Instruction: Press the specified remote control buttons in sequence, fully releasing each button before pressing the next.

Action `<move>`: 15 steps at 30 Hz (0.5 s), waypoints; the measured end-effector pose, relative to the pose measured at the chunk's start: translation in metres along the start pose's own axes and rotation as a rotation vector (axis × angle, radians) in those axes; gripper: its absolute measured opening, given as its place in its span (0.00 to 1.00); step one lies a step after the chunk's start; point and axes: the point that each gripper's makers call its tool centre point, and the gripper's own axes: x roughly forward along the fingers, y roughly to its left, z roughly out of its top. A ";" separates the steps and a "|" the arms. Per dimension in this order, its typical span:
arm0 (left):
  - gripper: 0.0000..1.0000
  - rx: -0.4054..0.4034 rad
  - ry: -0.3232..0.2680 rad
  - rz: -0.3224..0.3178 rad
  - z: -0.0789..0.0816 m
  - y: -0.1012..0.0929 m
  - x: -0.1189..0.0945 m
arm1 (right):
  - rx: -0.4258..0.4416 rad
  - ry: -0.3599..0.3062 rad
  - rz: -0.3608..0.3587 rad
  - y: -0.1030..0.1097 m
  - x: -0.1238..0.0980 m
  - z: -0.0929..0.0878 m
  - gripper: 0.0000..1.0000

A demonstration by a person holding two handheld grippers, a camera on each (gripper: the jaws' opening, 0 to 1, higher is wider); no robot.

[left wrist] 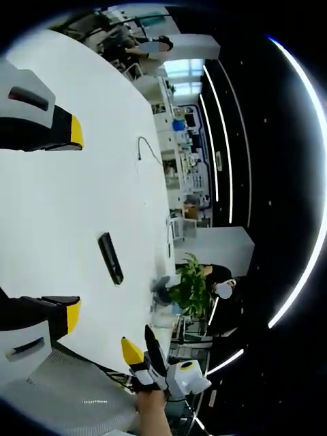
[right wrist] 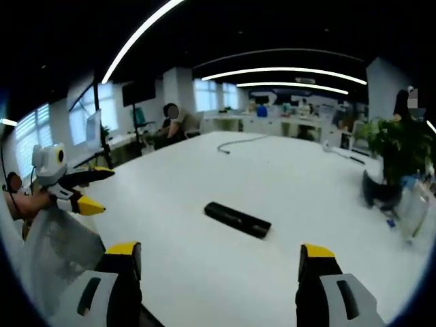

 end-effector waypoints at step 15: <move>0.89 -0.010 -0.001 0.004 0.000 -0.002 -0.002 | -0.056 -0.024 -0.058 -0.006 -0.027 -0.009 0.89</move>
